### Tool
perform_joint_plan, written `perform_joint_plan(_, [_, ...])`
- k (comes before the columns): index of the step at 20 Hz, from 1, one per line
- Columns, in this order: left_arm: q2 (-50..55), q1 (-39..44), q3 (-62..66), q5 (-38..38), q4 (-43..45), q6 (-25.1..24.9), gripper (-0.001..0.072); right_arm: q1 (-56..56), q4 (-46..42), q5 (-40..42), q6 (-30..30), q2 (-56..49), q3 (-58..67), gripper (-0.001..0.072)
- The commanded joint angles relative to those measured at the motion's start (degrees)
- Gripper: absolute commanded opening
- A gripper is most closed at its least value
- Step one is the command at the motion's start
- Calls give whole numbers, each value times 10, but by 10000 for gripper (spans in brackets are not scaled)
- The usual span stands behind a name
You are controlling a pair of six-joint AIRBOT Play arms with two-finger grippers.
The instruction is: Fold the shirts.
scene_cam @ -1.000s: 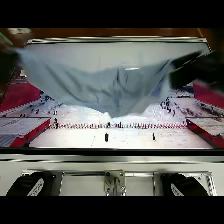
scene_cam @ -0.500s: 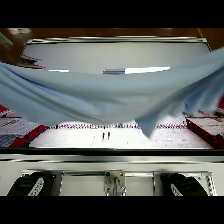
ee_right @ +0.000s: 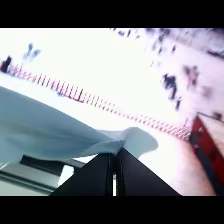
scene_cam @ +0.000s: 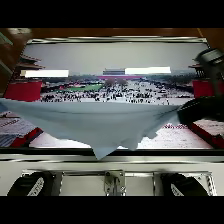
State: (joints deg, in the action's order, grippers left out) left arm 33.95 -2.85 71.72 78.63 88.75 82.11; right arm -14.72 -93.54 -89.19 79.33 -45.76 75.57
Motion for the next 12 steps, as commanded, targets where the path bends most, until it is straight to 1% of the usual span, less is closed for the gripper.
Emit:
perform_joint_plan(1, [37, 0, -76, -80, 3, 40, 36, 0, 46, 147, 45, -39, -150, 63])
perform_joint_plan(3, [81, 0, -98, -134, -38, 71, 36, 0, 46, 282, 86, -89, -190, 63])
perform_joint_plan(5, [138, 0, -103, -168, -97, 74, 36, 0, 47, 414, 111, -159, -191, 62])
perform_joint_plan(7, [194, 0, -103, -173, -148, 71, 36, 0, 47, 523, 145, -218, -191, 63])
perform_joint_plan(9, [238, 0, -103, -158, -170, 71, 36, 0, 47, 586, 195, -268, -191, 62])
perform_joint_plan(11, [266, 0, -103, -136, -170, 71, 36, 0, 47, 595, 236, -308, -191, 63])
perform_joint_plan(12, [273, 0, -103, -129, -170, 71, 36, 0, 48, 586, 239, -323, -191, 62])
